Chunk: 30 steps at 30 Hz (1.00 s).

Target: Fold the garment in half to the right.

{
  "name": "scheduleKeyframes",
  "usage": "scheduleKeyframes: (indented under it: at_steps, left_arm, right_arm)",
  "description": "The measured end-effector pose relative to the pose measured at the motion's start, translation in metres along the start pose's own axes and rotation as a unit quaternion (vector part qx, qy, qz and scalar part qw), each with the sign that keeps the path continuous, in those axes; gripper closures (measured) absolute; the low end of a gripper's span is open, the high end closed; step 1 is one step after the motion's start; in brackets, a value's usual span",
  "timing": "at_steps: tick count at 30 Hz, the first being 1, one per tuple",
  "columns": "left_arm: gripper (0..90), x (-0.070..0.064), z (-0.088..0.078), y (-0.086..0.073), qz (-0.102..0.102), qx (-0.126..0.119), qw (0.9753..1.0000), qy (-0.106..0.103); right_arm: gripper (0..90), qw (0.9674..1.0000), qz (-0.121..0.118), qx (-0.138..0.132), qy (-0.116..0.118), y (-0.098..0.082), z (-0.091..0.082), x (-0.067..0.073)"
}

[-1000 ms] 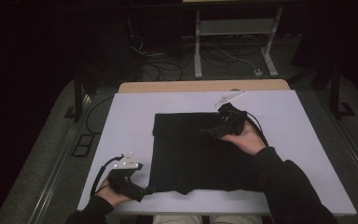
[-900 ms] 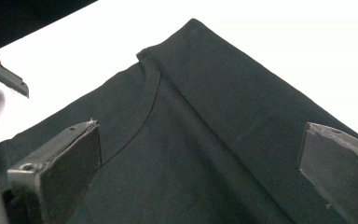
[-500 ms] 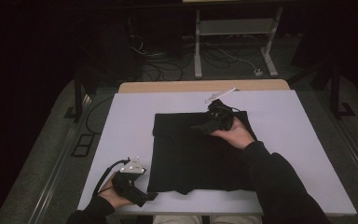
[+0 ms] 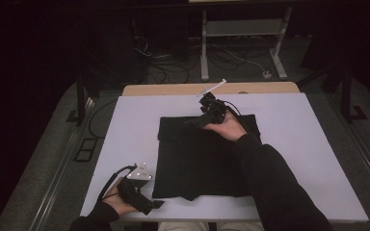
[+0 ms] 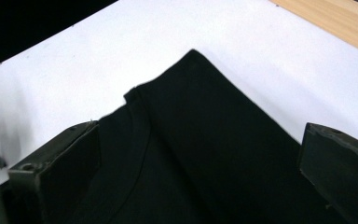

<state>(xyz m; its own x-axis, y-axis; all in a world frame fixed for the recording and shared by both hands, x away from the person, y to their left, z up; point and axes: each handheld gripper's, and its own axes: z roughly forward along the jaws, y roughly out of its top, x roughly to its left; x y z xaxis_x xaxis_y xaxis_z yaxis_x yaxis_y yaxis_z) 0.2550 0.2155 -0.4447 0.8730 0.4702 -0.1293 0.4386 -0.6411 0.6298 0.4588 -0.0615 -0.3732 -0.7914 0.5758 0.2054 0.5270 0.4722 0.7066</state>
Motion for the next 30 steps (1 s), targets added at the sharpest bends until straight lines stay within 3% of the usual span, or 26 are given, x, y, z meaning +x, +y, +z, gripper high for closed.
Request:
scheduleKeyframes:
  at_steps: [6, 12, 30]
  left_arm:
    - [0.0, -0.001, 0.001, 0.0, -0.001, -0.005, 1.0, 0.003]
    - [0.1, -0.002, 0.003, 0.002, 0.014, -0.002, 0.9998, 0.01]
    - [21.7, 0.0, 0.003, 0.005, 0.023, -0.016, 0.9992, 0.027]
  right_arm:
    - [0.0, 1.0, -0.003, -0.004, 0.0, 0.015, 0.015, 0.0]
    - [0.0, 1.0, -0.005, -0.005, 0.001, 0.026, 0.03, 0.002]
    - [0.0, 0.9999, -0.001, -0.012, 0.002, 0.047, 0.064, 0.003]
